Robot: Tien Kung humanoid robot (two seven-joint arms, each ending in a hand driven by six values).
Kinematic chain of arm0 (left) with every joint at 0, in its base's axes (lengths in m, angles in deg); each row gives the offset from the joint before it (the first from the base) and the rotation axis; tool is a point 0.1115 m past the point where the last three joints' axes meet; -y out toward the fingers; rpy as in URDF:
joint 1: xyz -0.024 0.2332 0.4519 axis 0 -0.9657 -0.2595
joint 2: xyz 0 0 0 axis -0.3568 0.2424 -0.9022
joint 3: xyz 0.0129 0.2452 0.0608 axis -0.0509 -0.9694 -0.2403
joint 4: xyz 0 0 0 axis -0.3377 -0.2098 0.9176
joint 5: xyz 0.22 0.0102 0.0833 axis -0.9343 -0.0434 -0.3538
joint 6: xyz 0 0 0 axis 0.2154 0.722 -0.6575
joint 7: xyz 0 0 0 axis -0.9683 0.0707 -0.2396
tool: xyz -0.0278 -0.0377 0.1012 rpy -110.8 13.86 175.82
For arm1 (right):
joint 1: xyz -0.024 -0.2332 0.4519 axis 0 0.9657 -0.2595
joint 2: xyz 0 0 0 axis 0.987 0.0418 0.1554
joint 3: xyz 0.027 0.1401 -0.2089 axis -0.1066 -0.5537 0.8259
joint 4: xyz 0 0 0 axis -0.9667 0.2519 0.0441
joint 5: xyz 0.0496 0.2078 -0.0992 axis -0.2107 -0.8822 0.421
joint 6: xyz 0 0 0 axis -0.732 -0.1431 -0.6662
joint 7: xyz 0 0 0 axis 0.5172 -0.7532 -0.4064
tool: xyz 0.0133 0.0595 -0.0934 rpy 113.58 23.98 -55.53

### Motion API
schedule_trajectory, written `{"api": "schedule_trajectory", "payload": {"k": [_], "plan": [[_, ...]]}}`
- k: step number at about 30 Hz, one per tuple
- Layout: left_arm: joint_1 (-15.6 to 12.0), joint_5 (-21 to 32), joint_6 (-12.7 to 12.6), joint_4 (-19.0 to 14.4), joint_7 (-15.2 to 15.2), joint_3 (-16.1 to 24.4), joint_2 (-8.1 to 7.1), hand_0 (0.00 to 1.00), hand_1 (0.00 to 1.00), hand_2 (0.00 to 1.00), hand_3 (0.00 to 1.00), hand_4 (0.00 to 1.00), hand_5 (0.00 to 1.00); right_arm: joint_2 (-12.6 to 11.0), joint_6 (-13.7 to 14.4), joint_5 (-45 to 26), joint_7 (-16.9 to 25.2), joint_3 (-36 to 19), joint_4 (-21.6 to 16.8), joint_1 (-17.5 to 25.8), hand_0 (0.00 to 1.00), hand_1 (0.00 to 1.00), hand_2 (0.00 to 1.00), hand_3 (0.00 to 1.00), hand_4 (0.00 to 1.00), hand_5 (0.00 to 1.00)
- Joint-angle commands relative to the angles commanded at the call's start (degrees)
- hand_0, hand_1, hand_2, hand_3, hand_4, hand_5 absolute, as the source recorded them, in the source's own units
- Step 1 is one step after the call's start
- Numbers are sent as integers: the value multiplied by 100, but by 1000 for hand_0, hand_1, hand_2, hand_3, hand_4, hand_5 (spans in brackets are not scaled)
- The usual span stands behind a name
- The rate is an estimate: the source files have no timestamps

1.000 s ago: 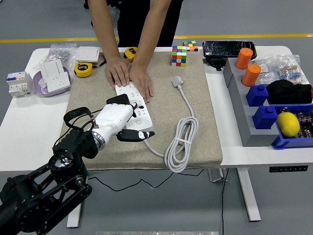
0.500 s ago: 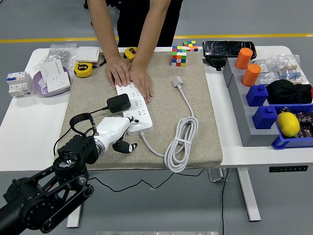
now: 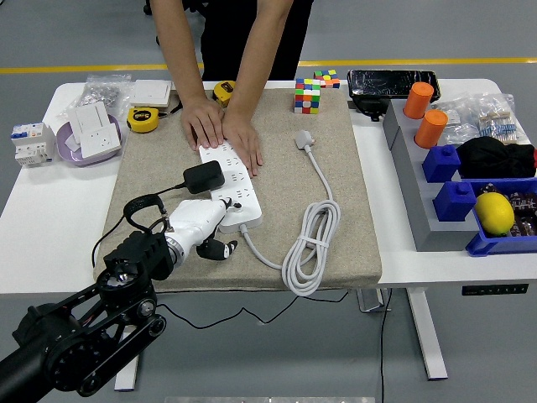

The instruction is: Pick up the plug,place it near the board,insert it into the board,press the button

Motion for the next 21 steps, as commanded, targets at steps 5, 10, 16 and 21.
{"api": "schedule_trajectory", "payload": {"k": [5, 10, 16, 21], "plan": [[11, 21, 29, 64, 2, -32, -17, 171, 51, 142, 881, 639, 217, -3, 2, 1, -2, -12, 0, 0, 623, 583, 616, 539, 876, 608], [25, 39, 139, 201, 29, -41, -30, 170, 51, 140, 871, 623, 198, 1, 6, -37, 9, 11, 0, -15, 622, 583, 617, 539, 877, 607], [49, 64, 200, 230, 5, -45, -43, 171, 51, 140, 852, 628, 191, 3, 5, -23, 1, -6, 0, -16, 622, 583, 617, 539, 877, 609], [27, -72, 115, 56, -48, 60, -53, 171, 51, 140, 852, 628, 191, 4, 11, -42, 8, -5, 0, -25, 622, 583, 617, 539, 877, 609]]}}
